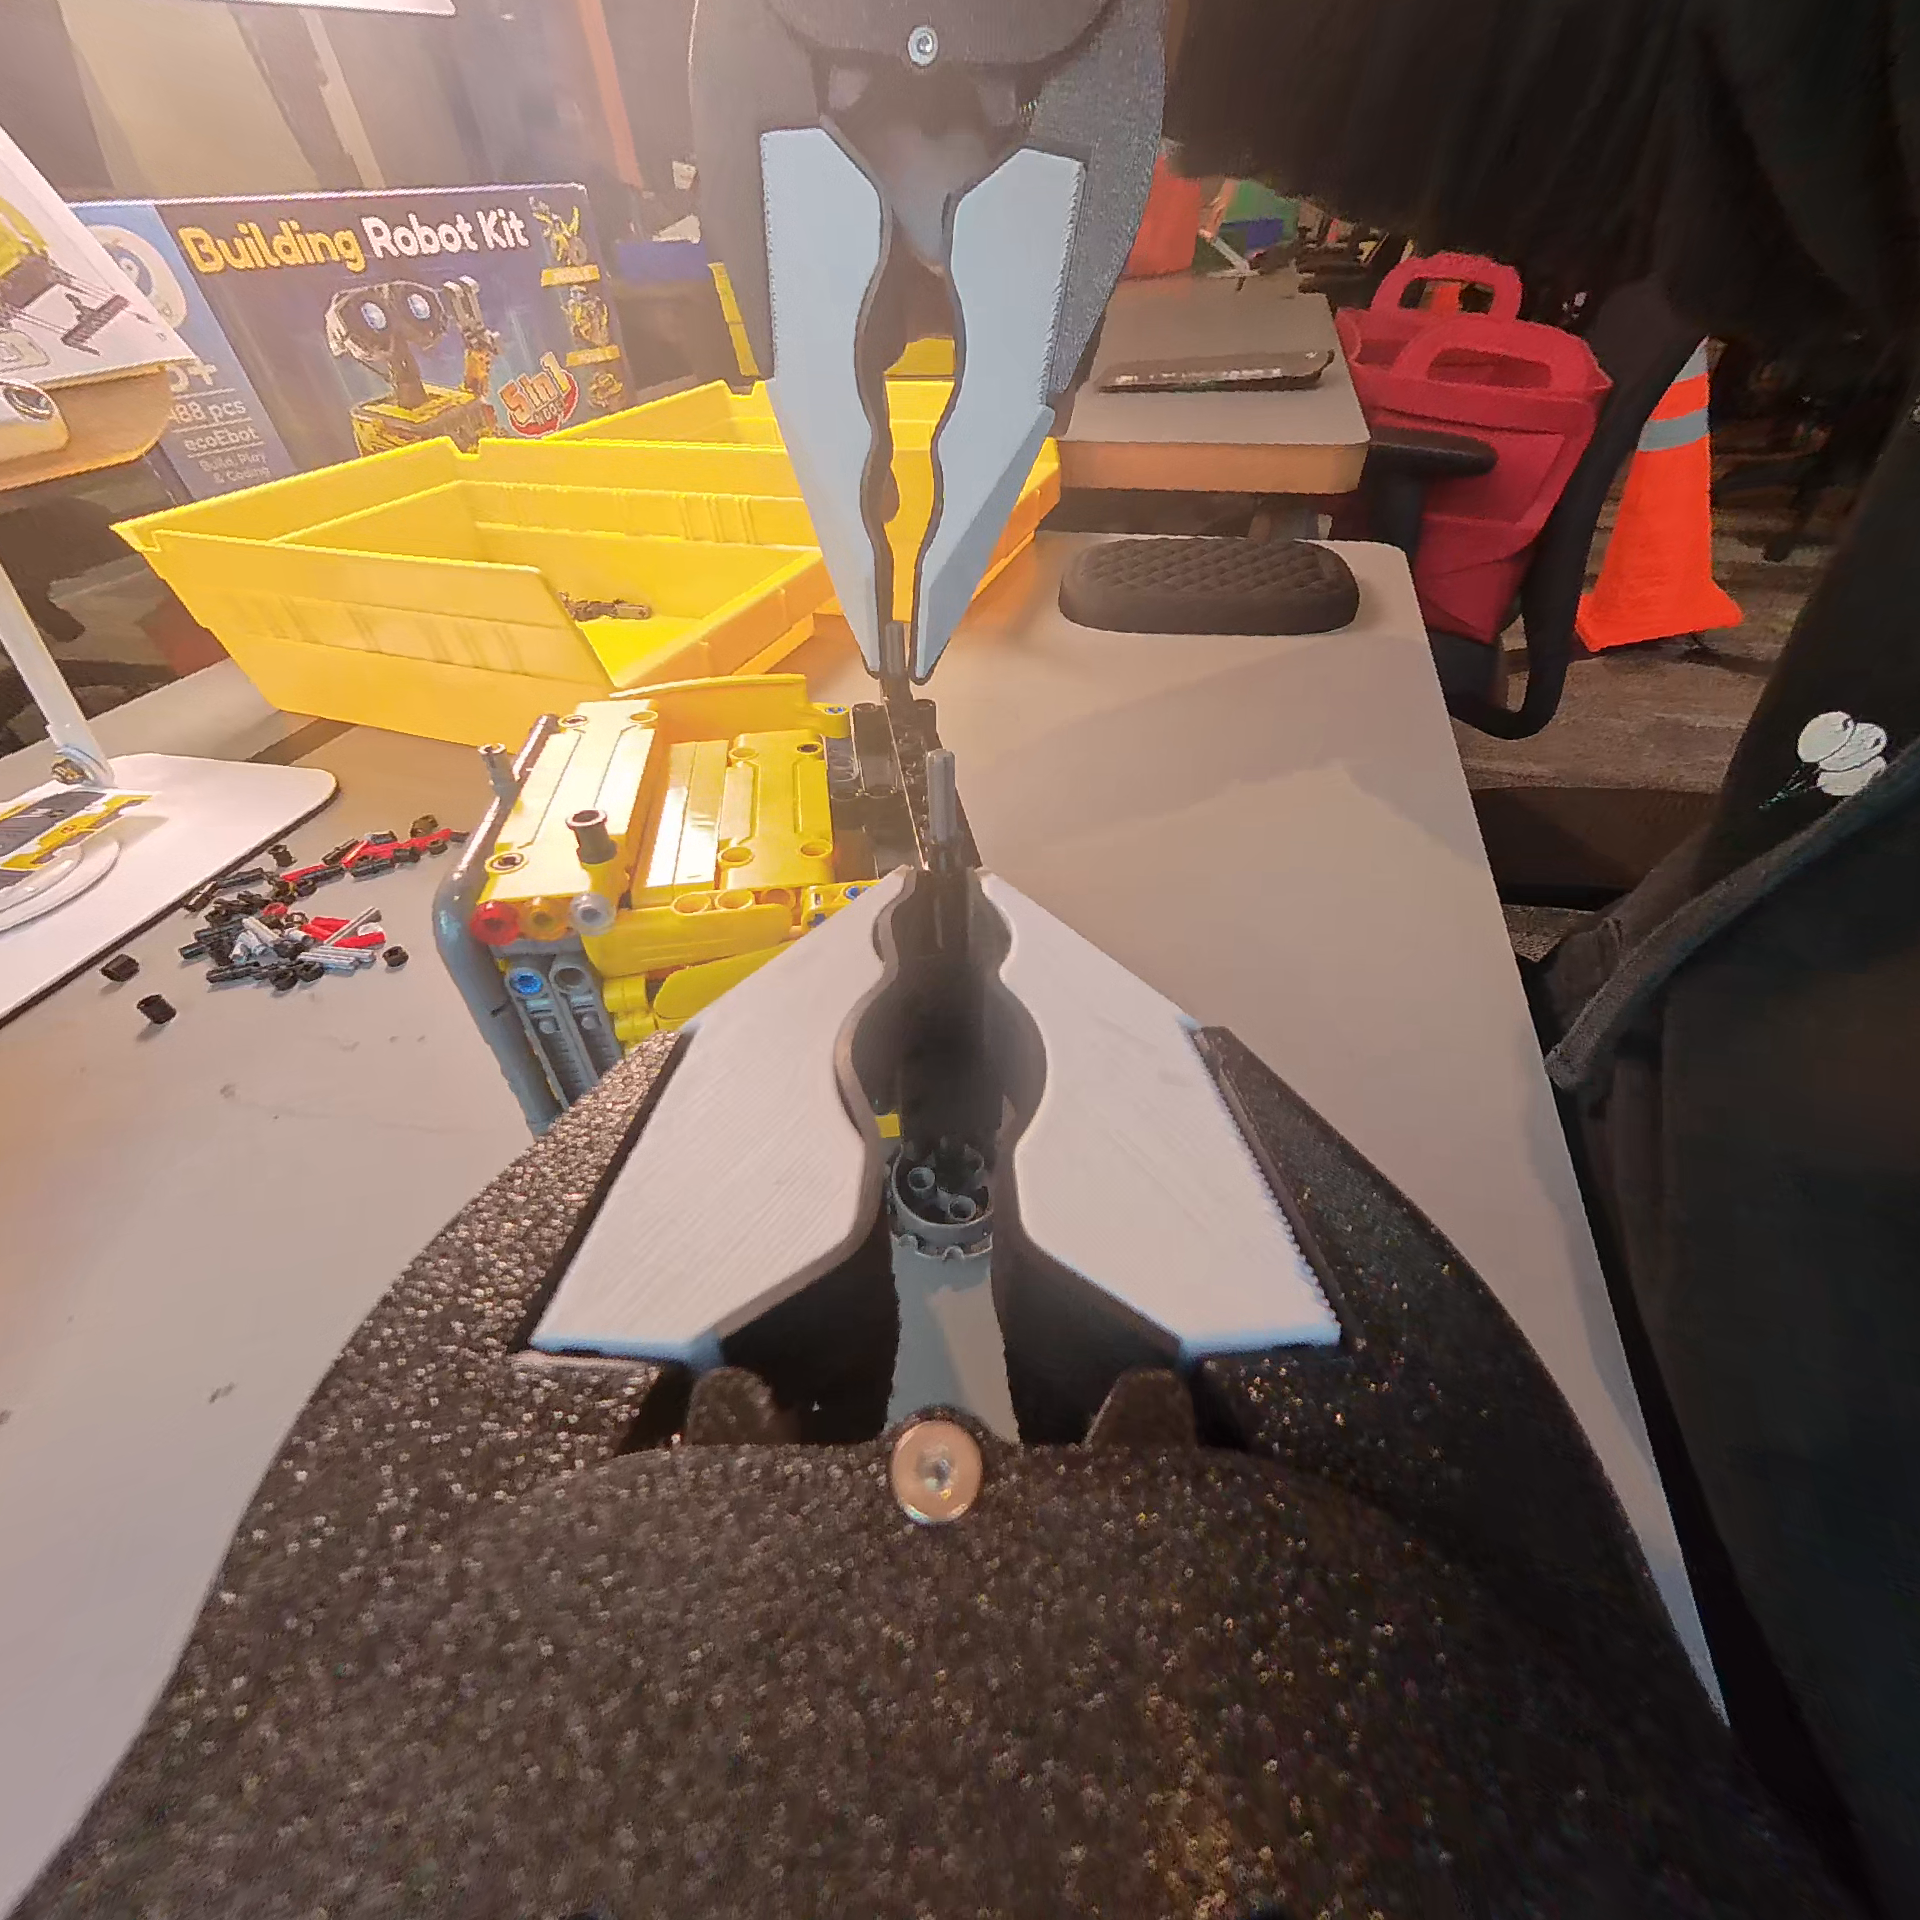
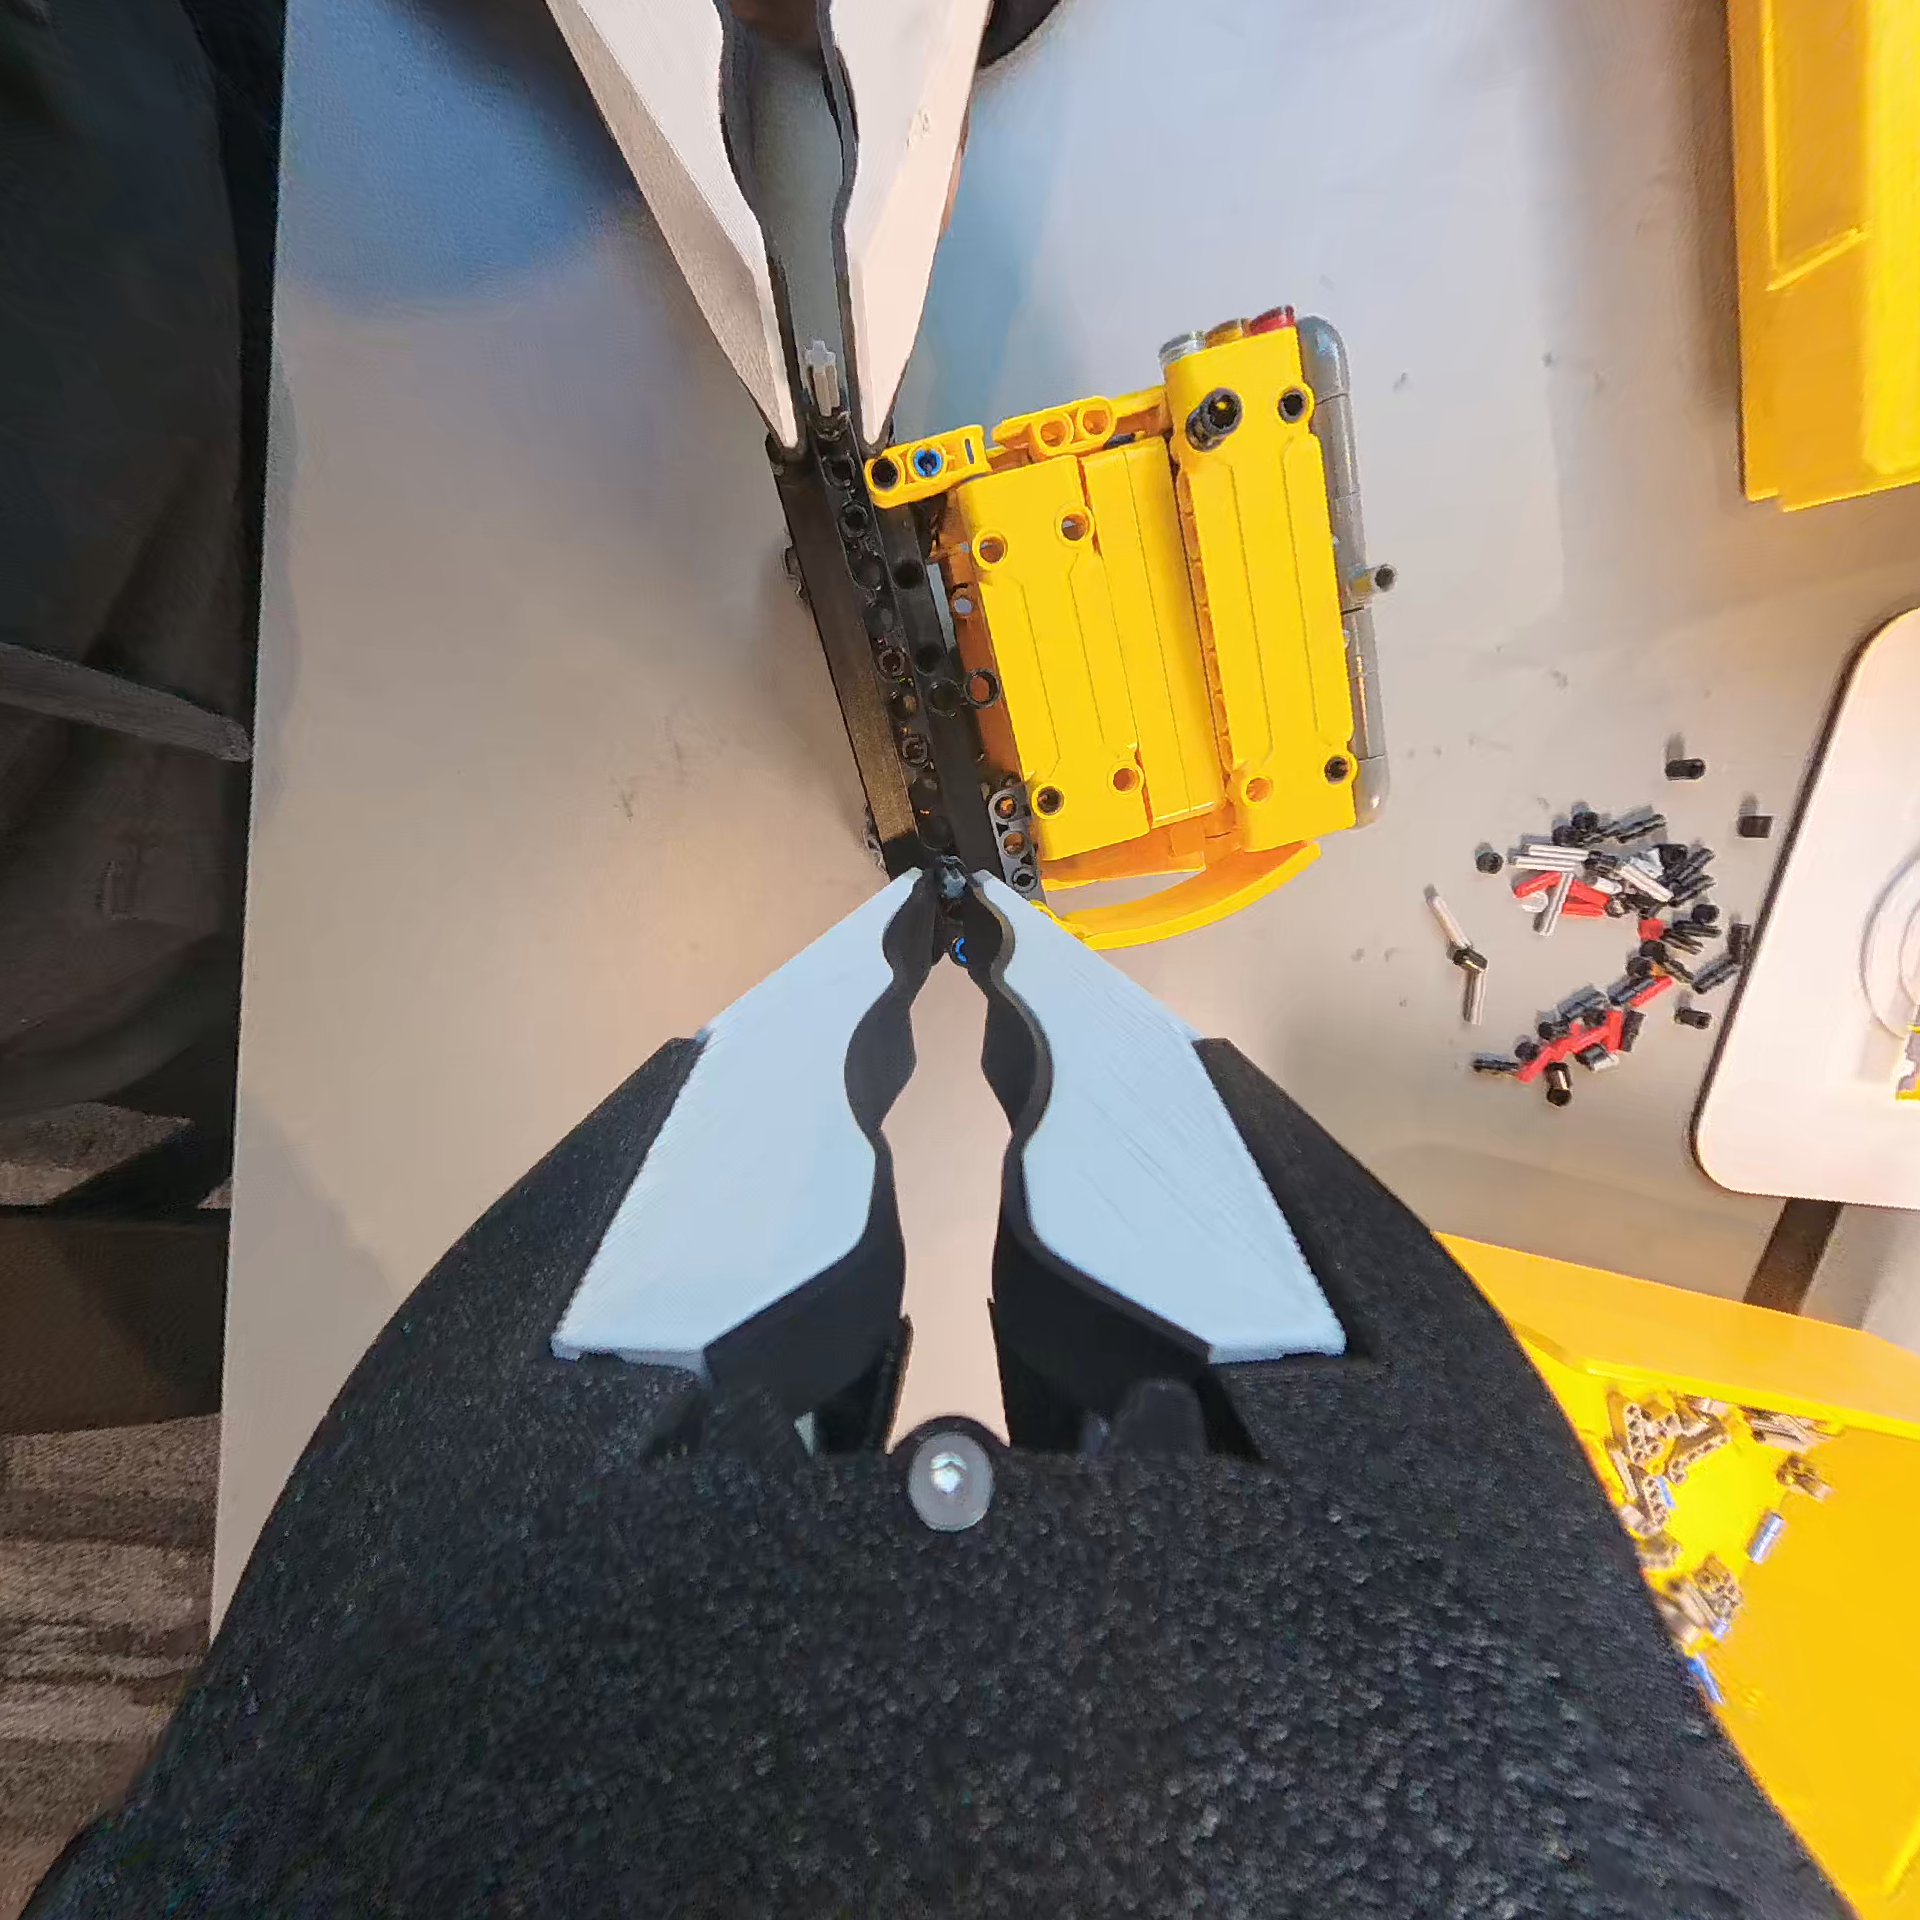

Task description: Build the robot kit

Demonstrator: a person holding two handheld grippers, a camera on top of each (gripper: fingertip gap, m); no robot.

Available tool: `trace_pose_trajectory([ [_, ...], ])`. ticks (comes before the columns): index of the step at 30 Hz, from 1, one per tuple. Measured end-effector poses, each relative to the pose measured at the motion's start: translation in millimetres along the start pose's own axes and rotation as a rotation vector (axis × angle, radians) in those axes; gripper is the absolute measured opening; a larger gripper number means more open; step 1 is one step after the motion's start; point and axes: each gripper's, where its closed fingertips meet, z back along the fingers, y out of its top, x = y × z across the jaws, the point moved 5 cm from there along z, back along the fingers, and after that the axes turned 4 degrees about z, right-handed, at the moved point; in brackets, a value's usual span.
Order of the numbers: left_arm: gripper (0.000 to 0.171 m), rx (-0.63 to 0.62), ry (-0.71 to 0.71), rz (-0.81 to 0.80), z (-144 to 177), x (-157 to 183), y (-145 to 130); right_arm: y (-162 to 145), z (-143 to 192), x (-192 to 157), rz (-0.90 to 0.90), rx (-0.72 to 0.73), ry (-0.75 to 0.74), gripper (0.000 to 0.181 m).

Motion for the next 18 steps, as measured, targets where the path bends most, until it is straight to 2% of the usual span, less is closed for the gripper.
trace_pose_trajectory([
  [12, 0.005, 0.016, -0.001, 0.012, -0.2, -1.5, 0.0, 3.9, -1.1, 1.5, 0.048, -0.106, 0.021, 0.004],
  [15, 0.005, 0.019, 0.011, 0.014, 0.5, -3.4, 0.8, 2.2, -0.7, 2.1, 0.034, -0.052, -0.021, 0.005],
  [17, 0.005, 0.016, 0.018, 0.020, 0.4, -5.1, 1.8, -2.3, 1.1, 0.8, 0.003, 0.042, -0.053, 0.007],
  [18, 0.005, 0.015, 0.025, 0.020, 0.5, -6.4, 2.7, -5.1, 2.7, -0.7, -0.030, 0.104, -0.054, 0.014],
])
